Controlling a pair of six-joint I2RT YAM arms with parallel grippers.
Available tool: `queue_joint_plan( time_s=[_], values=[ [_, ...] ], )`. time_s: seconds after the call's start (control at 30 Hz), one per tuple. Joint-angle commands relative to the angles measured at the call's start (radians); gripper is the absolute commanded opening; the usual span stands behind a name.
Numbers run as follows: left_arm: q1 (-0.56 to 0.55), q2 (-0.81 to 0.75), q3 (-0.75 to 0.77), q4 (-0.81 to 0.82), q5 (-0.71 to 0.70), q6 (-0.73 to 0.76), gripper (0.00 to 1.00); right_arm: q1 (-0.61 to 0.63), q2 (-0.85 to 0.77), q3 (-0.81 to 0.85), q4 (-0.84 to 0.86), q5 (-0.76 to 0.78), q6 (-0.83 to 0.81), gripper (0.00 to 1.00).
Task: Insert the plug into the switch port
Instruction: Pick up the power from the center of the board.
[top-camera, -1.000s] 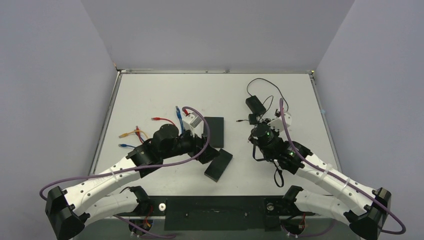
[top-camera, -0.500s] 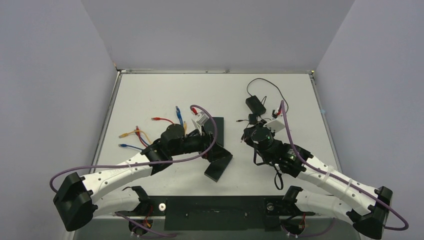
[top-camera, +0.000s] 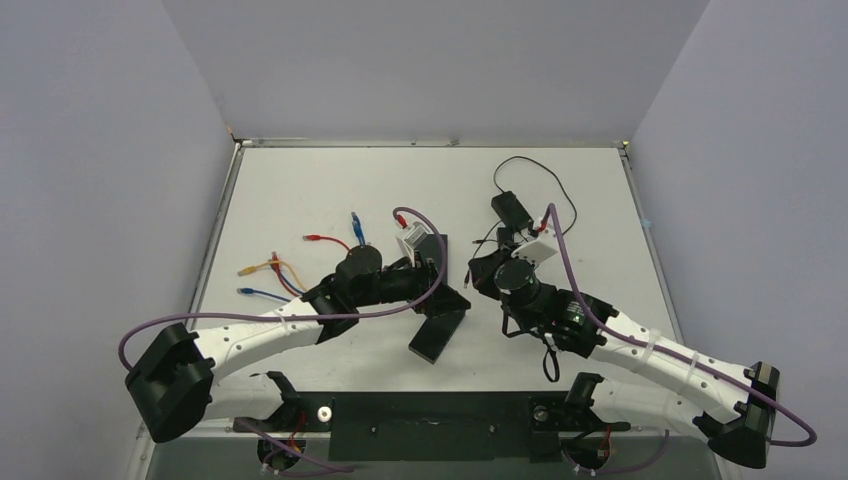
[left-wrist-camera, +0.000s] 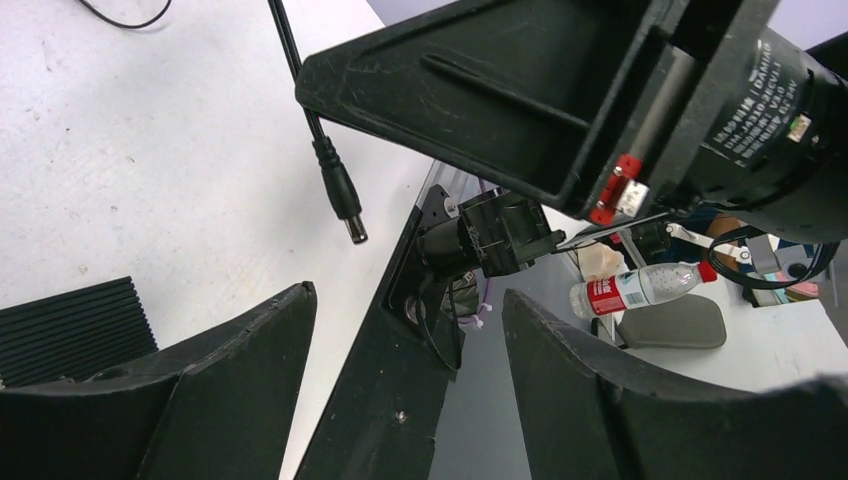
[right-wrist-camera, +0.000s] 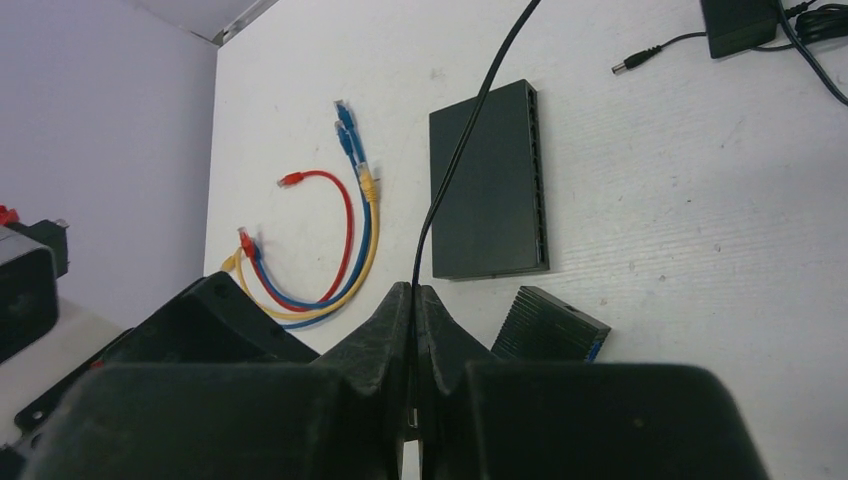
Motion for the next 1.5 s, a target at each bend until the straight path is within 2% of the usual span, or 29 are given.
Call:
queue_joint_plan(
  time_s=[0.0,0.27,0.57,0.83,1.03,1.1,1.2,1.47],
  values=[
    [-0.001,0.015,0.007,0.117,0.015,-0.035,0.66,0.017,-0.016,0.013,0.078,-0.008,-0.029,0.00],
    [0.000,0.036,0.009,0.156,-0.012,-0.055,0.60,0.022,-0.018,0.016,0.111,-0.040,-0.052,0.00],
    [0.000,0.051,0.005,0.167,-0.008,-0.060,0.40,0.035,-0.020,0.014,0.128,-0.044,-0.062,0.00],
    [0.002,0.046,0.006,0.168,-0.016,-0.057,0.32,0.050,-0.018,0.018,0.134,-0.043,-0.074,0.00],
    [0.005,0.048,0.004,0.167,-0.015,-0.056,0.20,0.068,-0.024,0.019,0.137,-0.035,-0.084,0.00],
    [0.006,0.049,0.004,0.166,-0.014,-0.054,0.14,0.073,-0.026,0.020,0.137,-0.031,-0.088,0.00],
    [0.007,0.048,0.004,0.162,-0.015,-0.053,0.00,0.077,-0.028,0.021,0.137,-0.026,-0.094,0.00],
    [0.015,0.016,0.006,0.100,-0.016,-0.019,0.00,0.086,-0.068,-0.009,0.118,-0.006,-0.107,0.00]
  ],
)
